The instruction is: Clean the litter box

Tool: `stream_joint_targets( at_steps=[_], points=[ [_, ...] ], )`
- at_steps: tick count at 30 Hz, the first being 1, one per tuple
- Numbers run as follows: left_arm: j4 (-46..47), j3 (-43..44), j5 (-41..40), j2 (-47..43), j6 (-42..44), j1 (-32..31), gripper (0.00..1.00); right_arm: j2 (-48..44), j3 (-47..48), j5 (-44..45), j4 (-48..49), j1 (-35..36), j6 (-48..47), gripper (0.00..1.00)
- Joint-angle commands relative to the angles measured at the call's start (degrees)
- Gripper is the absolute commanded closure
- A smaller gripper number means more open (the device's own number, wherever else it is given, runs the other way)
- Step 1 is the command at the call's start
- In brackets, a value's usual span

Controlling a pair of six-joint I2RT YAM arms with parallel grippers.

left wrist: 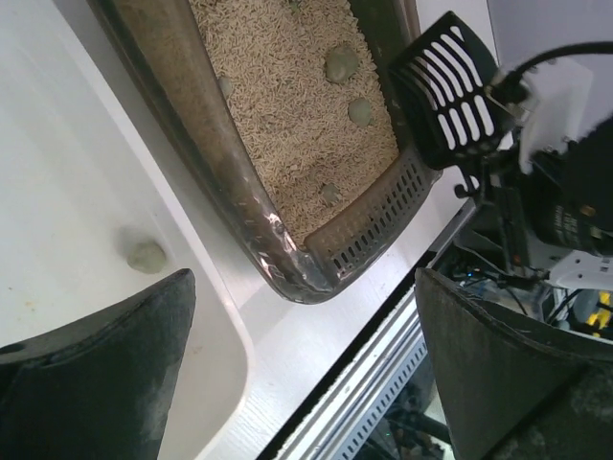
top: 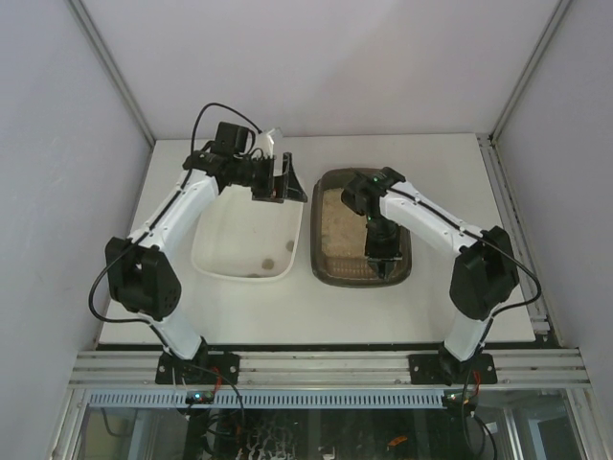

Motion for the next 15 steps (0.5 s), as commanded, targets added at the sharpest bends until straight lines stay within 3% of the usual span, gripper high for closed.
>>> stream_joint_targets(
  at_steps=[1, 15],
  points=[
    [1.1, -1.3, 0.3, -4.3, -2.6, 0.0, 0.0, 3.8, 3.2, 3.3, -0.3, -0.7, 1.7, 1.0],
    [-0.8, -5.2, -4.6, -10.5, 1.1, 0.0, 0.0, 11.5, 6.6, 5.9, -0.3, -4.8, 0.1, 1.0]
  ],
)
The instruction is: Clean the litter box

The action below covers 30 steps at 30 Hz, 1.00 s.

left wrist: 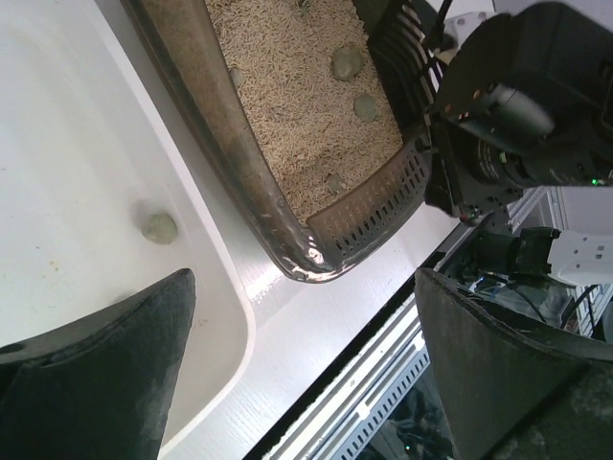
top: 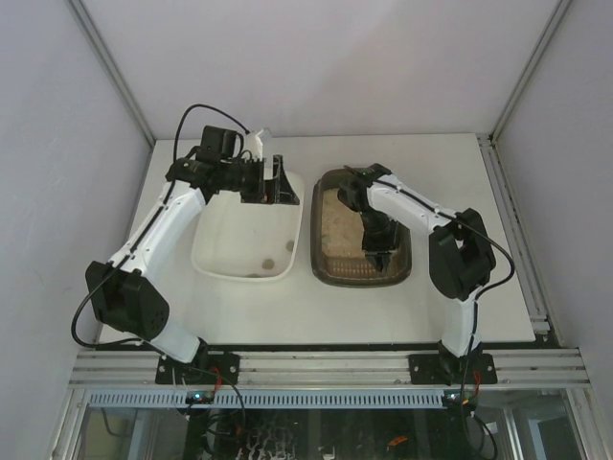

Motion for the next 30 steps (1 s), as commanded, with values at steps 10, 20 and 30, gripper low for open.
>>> stream_joint_targets(
  at_steps=[10, 20, 30],
  points=[
    [0.6, -1.4, -0.6, -1.3, 1.2, 0.2, 0.0, 5.6, 7.3, -0.9, -0.6, -4.2, -3.6, 1.0],
    [0.5, -1.2, -1.7, 0.4, 1.2, 0.1, 0.0, 10.1, 11.9, -7.6, -0.5, -4.2, -6.4, 1.0],
    [0.2, -1.0, -2.4, 1.3, 1.5, 0.1, 0.0, 11.1, 17.2, -16.2, 1.2, -5.9, -8.8, 1.0]
  ],
)
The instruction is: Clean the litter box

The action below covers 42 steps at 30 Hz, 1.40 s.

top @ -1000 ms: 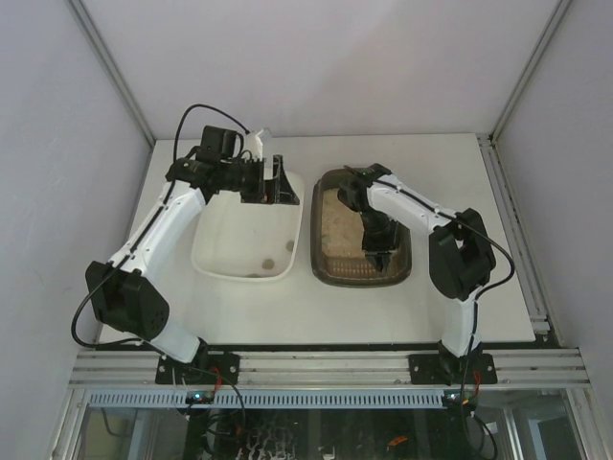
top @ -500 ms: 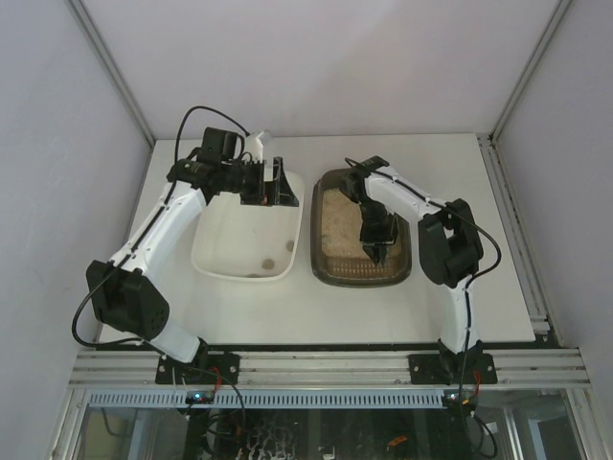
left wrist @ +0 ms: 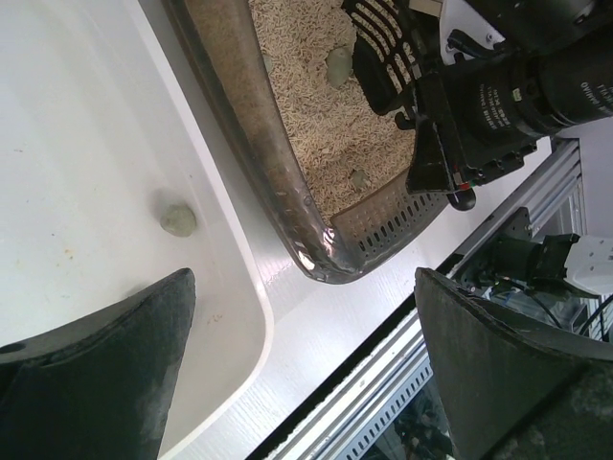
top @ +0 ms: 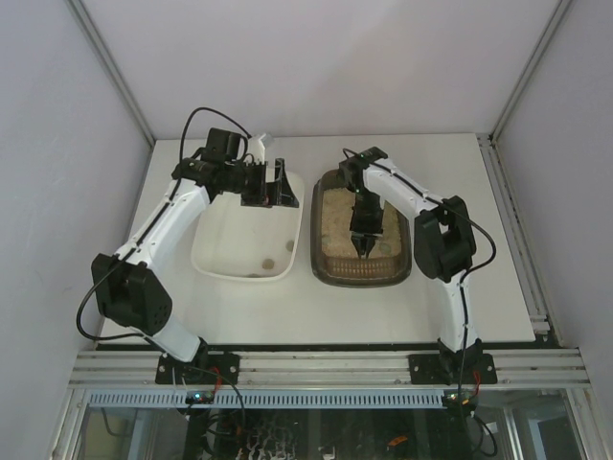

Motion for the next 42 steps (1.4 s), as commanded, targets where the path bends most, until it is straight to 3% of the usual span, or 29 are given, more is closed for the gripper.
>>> stream_joint_targets(
  at_steps=[1, 11, 17, 42],
  points=[
    [0.4, 0.2, -0.2, -0.2, 1.2, 0.1, 0.0, -0.7, 2.5, -3.8, 0.9, -2.1, -3.0, 1.0],
    [1.0, -0.6, -1.7, 0.0, 1.0, 0.0, 0.0, -4.9, -4.0, -1.1, 0.7, -5.4, -5.7, 1.0],
    [1.0, -1.3, -3.7, 0.8, 1.0, 0.0, 0.0, -7.3, -8.9, -6.6, 3.4, -5.0, -6.4, 1.0],
    [0.8, -1.8, -5.3, 2.0, 1.4, -0.3, 0.0, -4.0, -9.6, -23.2, 6.3, -1.1, -7.6, 1.0]
  ],
)
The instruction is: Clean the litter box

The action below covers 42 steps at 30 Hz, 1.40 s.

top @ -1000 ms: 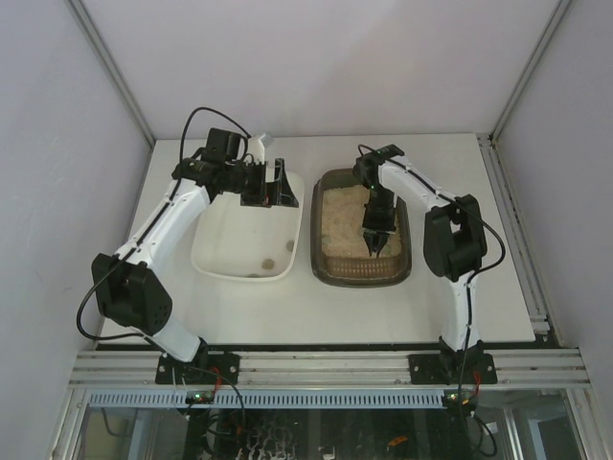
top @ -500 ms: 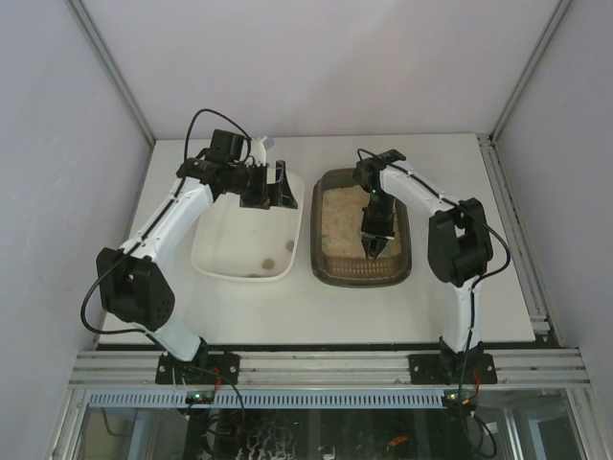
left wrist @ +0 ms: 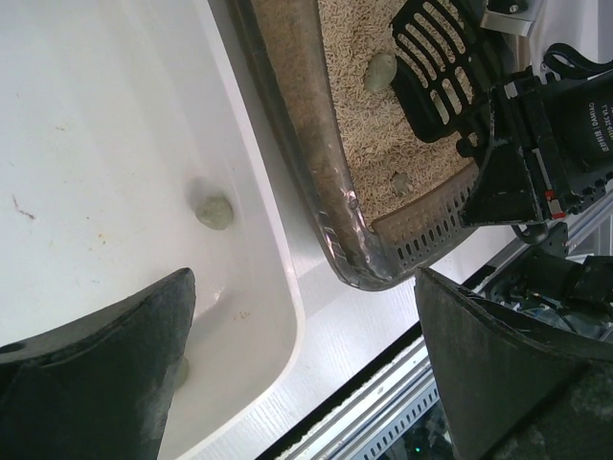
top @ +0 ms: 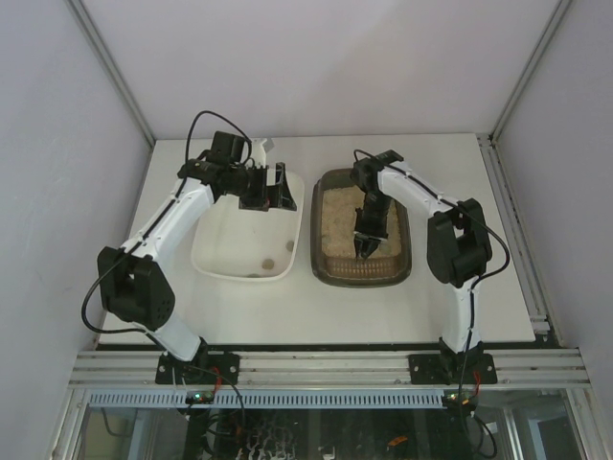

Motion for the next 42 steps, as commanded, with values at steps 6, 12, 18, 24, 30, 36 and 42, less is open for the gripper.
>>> stream_joint_targets(
  at_steps=[6, 12, 18, 24, 30, 36, 42],
  points=[
    [0.8, -0.9, -0.4, 0.1, 1.4, -0.3, 0.0, 2.5, -3.0, -12.2, 2.8, 2.2, -1.3, 1.0],
    [0.8, -1.0, -0.5, 0.3, 1.6, -0.3, 0.0, 4.8, -2.7, -17.2, 7.0, 2.1, -0.2, 1.0],
    [0.4, -0.8, -0.7, 0.5, 2.0, -0.3, 0.0, 7.0, -0.7, -20.4, 10.2, 2.1, 0.4, 1.0],
    [0.3, -0.9, -0.7, 0.9, 2.1, -0.3, 0.0, 5.8, -2.4, -19.5, 13.1, 0.3, 0.9, 1.0],
    [0.2, -0.8, -1.4, 1.3, 3.0, -0.3, 0.0, -2.4, -9.4, -18.1, 16.1, -2.7, 1.5, 1.0],
    [-0.9, 0.0, -3.4, 3.2, 5.0, 0.6, 0.01, -11.8, -20.9, -25.2, 27.5, -3.7, 0.7, 1.0],
    [-3.1, 1.2, -2.3, 3.3, 7.3, 1.8, 0.03, -17.7, -28.9, -24.5, 34.8, -4.2, -0.8, 1.0]
  ],
)
